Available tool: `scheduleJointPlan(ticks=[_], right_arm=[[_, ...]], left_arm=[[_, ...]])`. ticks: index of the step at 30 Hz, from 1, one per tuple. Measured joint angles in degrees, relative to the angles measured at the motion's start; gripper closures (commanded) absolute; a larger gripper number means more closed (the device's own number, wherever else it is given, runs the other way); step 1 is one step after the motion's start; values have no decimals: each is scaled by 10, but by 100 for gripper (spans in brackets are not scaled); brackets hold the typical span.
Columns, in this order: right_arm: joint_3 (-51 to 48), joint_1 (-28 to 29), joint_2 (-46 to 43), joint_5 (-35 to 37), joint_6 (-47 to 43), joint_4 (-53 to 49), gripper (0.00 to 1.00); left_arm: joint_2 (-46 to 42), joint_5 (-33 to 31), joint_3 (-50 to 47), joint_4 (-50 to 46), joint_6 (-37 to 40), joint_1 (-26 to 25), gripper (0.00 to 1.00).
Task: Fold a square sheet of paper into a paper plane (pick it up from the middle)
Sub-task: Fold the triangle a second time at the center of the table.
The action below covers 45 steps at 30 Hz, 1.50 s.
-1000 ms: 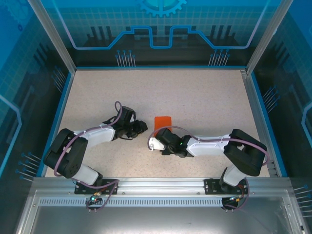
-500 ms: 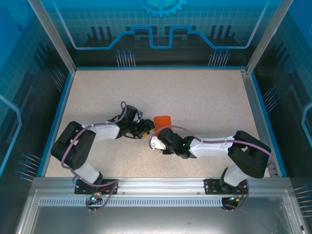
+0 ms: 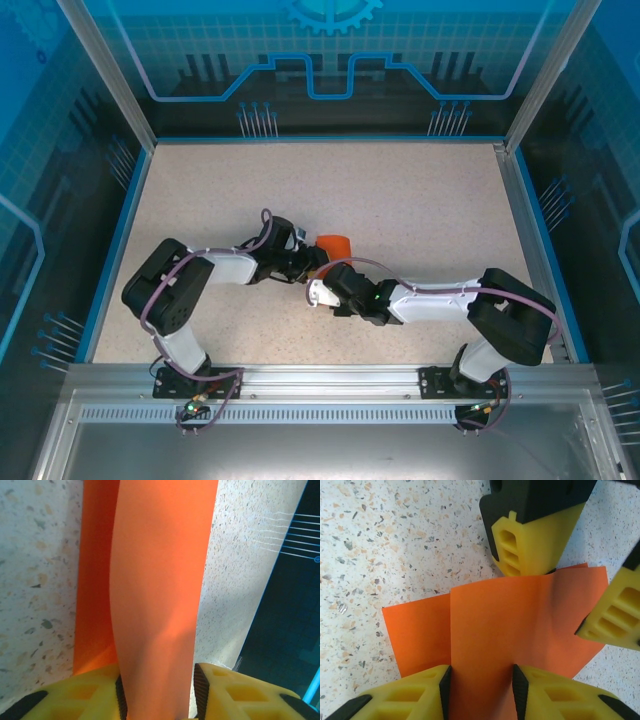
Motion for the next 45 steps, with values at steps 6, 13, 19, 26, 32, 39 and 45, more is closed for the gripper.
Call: scheduleJointPlan(ticks=[6,13,19,26,32,39,45], right_arm=[[-7,0,-43,-2,28,-14,49],[-19,-17,-163,-34,107,-35,41],[-25,-31,-201,-60,208,-59,24],[11,-181,-176,-129,439,-143,27],[11,-219,-171,-214,544,-150,28],[-4,-230,-181,-250,608,-138,26],[-17,-234,-186,-260,625,-129,27]], left_arm=[[8,-2,15,-2,5,0,66],[23,-2,43,-2,7,0,72],[28,-2,57,-18,20,0,82],[35,-2,77,-46,43,0,97],[45,-2,130,-132,106,0,100],[40,1,200,-257,205,0,100],[38,19,215,-331,250,0,100]])
